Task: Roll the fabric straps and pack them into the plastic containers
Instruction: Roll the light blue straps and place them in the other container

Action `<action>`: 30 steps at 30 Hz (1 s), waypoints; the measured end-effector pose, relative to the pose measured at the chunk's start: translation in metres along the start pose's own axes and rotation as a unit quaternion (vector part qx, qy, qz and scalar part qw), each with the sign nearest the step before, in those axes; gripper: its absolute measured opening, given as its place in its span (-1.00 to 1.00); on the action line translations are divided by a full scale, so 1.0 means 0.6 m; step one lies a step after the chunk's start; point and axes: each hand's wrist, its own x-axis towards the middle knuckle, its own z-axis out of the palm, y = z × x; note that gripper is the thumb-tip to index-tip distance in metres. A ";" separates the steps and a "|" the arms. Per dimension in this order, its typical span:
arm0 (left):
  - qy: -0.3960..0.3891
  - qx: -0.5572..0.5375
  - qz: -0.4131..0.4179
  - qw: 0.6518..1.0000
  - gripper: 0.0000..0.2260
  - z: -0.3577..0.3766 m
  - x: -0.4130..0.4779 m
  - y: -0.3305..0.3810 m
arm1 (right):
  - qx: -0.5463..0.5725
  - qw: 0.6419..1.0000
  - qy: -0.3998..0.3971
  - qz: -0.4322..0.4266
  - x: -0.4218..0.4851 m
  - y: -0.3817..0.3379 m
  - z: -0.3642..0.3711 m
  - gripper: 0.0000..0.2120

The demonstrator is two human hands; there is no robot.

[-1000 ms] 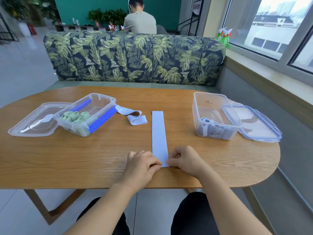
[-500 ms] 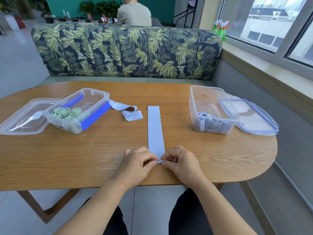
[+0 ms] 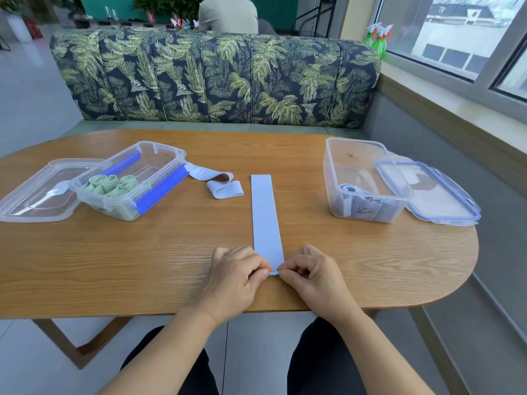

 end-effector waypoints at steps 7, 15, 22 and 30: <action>0.029 0.011 -0.075 0.997 -0.88 -0.003 0.005 0.011 | -0.031 0.997 0.022 0.069 0.011 -0.014 0.004 -0.90; 0.027 -0.027 -0.150 0.988 -0.84 -0.003 0.014 0.019 | -0.065 0.988 -0.038 0.132 0.035 -0.031 -0.016 -0.83; 0.046 -0.071 -0.105 0.991 -0.89 -0.004 0.007 0.013 | -0.062 0.971 -0.122 0.197 0.065 -0.037 -0.025 -0.72; 0.040 -0.019 -0.081 0.996 -0.87 0.000 0.008 0.013 | -0.026 0.981 -0.099 0.163 0.057 -0.029 -0.025 -0.86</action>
